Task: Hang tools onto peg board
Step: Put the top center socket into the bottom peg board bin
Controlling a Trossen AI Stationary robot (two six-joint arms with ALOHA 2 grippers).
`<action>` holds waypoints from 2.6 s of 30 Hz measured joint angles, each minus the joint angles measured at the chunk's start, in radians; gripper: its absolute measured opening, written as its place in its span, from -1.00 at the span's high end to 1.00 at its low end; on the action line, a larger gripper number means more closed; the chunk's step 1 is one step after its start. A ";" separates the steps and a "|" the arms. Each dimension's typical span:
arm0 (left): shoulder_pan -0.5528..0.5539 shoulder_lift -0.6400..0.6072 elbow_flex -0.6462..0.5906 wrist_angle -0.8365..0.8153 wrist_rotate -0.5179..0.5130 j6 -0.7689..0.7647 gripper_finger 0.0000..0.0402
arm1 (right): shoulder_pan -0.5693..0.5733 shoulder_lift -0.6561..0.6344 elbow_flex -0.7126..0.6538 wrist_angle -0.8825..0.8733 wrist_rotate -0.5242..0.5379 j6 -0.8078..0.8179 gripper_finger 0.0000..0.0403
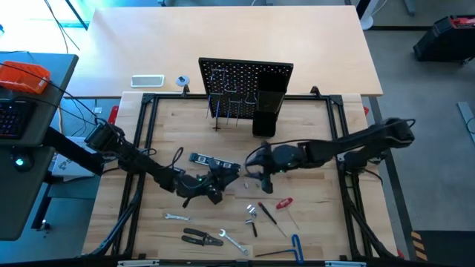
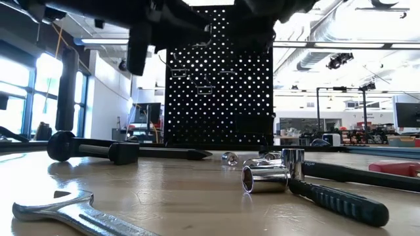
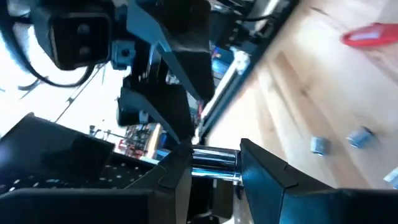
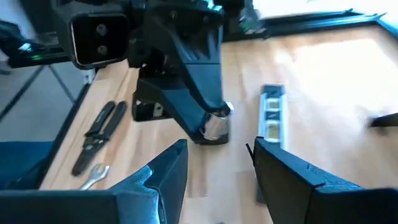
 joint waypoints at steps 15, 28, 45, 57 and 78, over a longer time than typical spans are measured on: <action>0.146 -0.002 -0.001 0.178 0.229 -0.206 0.47 | 0.077 -0.150 -0.167 0.002 0.314 -0.200 0.12; 0.320 -0.002 0.002 0.097 0.675 -0.937 0.47 | 0.252 -0.126 -0.179 0.080 0.655 -0.485 0.12; 0.495 -0.002 0.031 0.119 1.110 -1.491 0.47 | 0.284 0.015 -0.179 0.357 0.816 -0.746 0.12; 0.495 -0.002 0.032 0.152 1.139 -1.548 0.47 | 0.243 0.015 -0.179 0.445 0.669 -0.790 0.12; 0.494 0.011 0.076 0.114 1.175 -1.579 0.47 | 0.193 0.016 -0.179 0.481 0.536 -0.795 0.13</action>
